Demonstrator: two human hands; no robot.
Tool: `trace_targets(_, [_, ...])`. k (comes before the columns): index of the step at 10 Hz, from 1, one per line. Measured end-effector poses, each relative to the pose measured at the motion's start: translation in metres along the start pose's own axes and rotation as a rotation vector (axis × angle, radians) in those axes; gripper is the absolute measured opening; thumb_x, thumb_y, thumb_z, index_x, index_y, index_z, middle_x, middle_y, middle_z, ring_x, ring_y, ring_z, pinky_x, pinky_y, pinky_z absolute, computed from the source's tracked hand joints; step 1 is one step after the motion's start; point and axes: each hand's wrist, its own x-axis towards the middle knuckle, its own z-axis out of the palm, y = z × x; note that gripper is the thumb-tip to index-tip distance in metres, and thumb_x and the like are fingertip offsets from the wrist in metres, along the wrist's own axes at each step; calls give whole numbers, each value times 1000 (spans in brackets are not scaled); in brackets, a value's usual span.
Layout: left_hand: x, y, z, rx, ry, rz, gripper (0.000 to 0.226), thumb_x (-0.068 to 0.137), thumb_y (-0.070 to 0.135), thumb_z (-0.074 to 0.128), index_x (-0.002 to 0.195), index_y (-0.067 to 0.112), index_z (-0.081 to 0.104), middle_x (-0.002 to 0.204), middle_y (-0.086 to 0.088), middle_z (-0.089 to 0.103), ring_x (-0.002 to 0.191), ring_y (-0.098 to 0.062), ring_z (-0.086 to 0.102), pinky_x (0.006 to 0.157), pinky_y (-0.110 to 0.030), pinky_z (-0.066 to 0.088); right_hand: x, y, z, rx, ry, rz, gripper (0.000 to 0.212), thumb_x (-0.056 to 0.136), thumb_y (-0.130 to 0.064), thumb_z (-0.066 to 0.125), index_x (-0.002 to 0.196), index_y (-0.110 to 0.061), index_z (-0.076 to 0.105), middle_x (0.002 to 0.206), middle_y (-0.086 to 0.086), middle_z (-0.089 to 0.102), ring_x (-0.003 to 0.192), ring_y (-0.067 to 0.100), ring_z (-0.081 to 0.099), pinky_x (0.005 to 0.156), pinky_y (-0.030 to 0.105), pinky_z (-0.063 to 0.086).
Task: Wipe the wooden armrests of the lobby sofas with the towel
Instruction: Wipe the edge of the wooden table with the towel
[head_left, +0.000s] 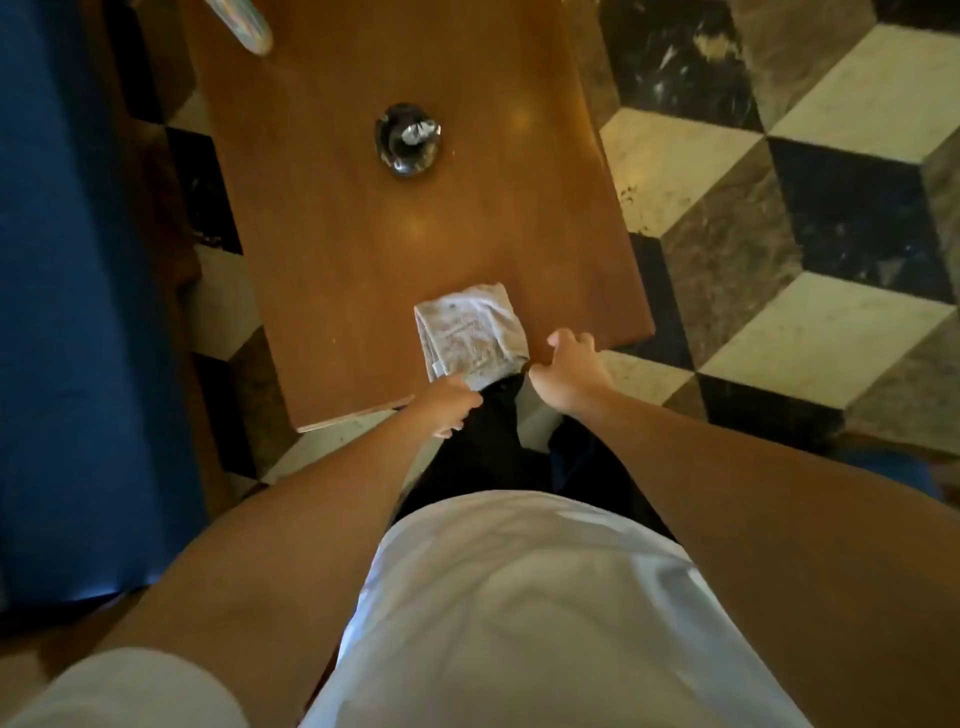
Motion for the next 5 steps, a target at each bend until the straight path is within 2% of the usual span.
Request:
trace_targets(1, [28,-1,-15,21,-64,-66,29,99,10,55,78,20,36,69,-5,34,54,-17,31,51,-28,30,18,-8,24,99,2,85,18,94,-19,51,111,-13,55,108,6,56,103,29,54,81,33,41])
trace_targets(2, [58,4,-28,38,-65,-112,33,99,3,50,72,18,36,63,-6,32,48,-16,27,51,-25,25,33,-8,45,236,-69,208,9,93,-19,55,88,-15,61,89,6,65,88,28,63,74,37,51])
trace_targets(3, [94,13,-42,65,-50,-80,28,99,5,49,73,14,45,63,-7,44,48,-17,38,53,-25,30,53,4,69,450,-177,341,12,99,-13,51,94,-13,61,91,9,62,78,22,62,64,29,52])
trace_targets(4, [126,21,-49,98,1,-44,29,98,5,46,71,16,46,65,-3,49,54,-17,45,52,-26,38,67,22,85,536,-173,422,18,100,-14,51,112,-6,62,101,12,64,76,18,63,64,27,53])
trace_targets(5, [170,26,-52,218,18,29,29,94,3,47,70,18,43,68,-2,47,57,-19,47,54,-30,41,80,35,98,619,-305,541,39,106,-17,43,140,0,51,130,28,63,119,38,64,103,41,53])
